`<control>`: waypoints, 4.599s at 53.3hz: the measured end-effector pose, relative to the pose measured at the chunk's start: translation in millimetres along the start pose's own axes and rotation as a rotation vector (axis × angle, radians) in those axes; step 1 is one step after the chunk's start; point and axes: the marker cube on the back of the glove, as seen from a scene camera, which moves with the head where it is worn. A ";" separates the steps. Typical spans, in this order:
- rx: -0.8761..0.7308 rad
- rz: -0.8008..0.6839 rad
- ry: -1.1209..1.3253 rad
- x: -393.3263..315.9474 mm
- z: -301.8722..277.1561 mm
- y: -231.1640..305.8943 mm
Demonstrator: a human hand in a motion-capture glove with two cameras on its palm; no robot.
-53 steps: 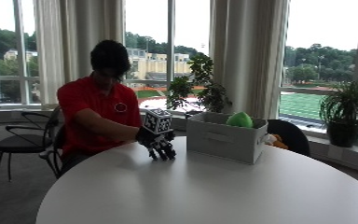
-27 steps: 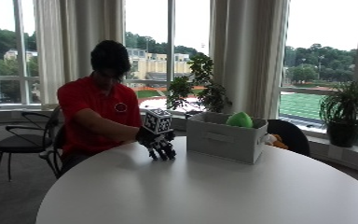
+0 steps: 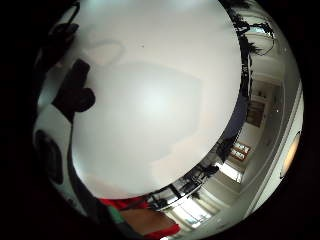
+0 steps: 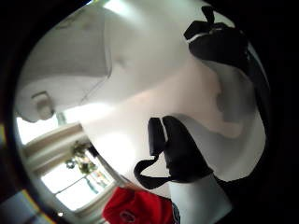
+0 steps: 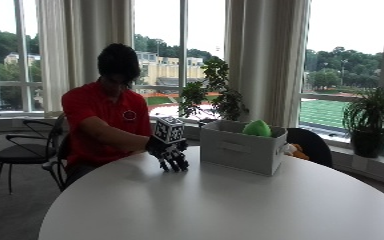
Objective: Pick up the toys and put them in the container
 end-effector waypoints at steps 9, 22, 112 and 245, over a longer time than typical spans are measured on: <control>0.005 0.010 -0.002 -1.3 0.5 0.4; 0.005 0.018 -0.011 -1.7 0.3 0.0; 0.007 0.006 0.015 -6.1 4.6 4.6; 0.008 0.002 0.020 -6.5 5.4 5.2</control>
